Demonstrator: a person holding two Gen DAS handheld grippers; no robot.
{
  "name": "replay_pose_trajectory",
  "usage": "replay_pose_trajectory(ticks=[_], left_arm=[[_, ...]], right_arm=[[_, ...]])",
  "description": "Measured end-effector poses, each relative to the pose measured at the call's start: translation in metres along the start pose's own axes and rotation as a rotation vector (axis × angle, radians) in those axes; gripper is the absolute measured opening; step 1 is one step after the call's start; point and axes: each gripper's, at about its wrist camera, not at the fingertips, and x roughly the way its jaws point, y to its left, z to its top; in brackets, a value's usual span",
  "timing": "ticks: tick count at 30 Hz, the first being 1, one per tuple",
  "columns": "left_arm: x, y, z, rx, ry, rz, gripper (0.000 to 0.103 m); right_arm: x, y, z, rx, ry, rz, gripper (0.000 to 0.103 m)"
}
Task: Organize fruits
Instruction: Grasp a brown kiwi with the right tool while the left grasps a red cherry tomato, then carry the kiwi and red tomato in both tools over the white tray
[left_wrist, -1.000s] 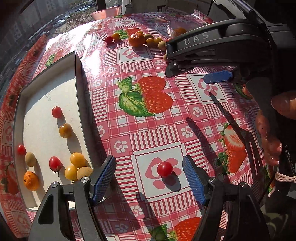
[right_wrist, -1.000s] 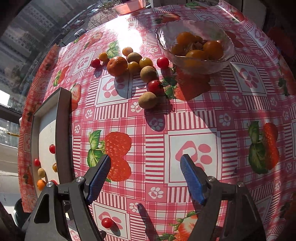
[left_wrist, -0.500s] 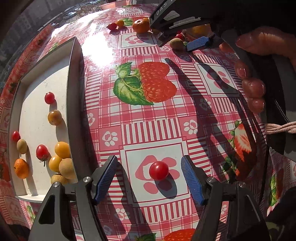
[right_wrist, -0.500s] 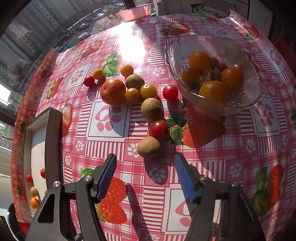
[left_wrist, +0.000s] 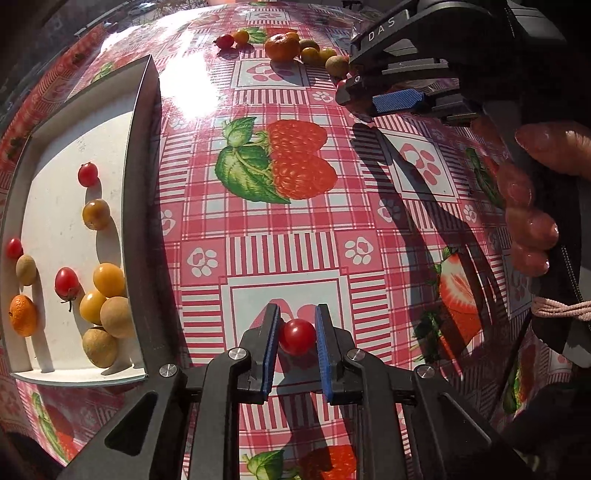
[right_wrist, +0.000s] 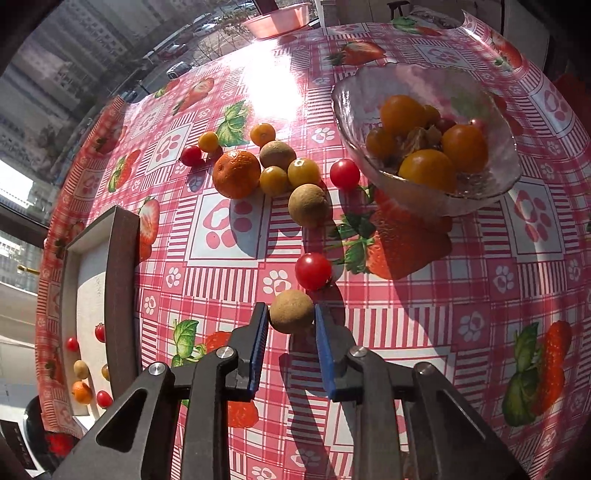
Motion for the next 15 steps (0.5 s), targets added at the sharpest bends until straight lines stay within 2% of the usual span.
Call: replay_pose_trajectory(ticks=[8, 15], left_arm=[[0.000, 0.012, 0.004, -0.020, 0.025, -0.054, 0.021], [-0.017, 0.027, 0.005, -0.035, 0.017, -0.092, 0.021]], right_arm=[[-0.021, -0.011, -0.023, 0.053, 0.004, 0.029, 0.028], [-0.035, -0.011, -0.040, 0.062, 0.013, 0.038, 0.028]])
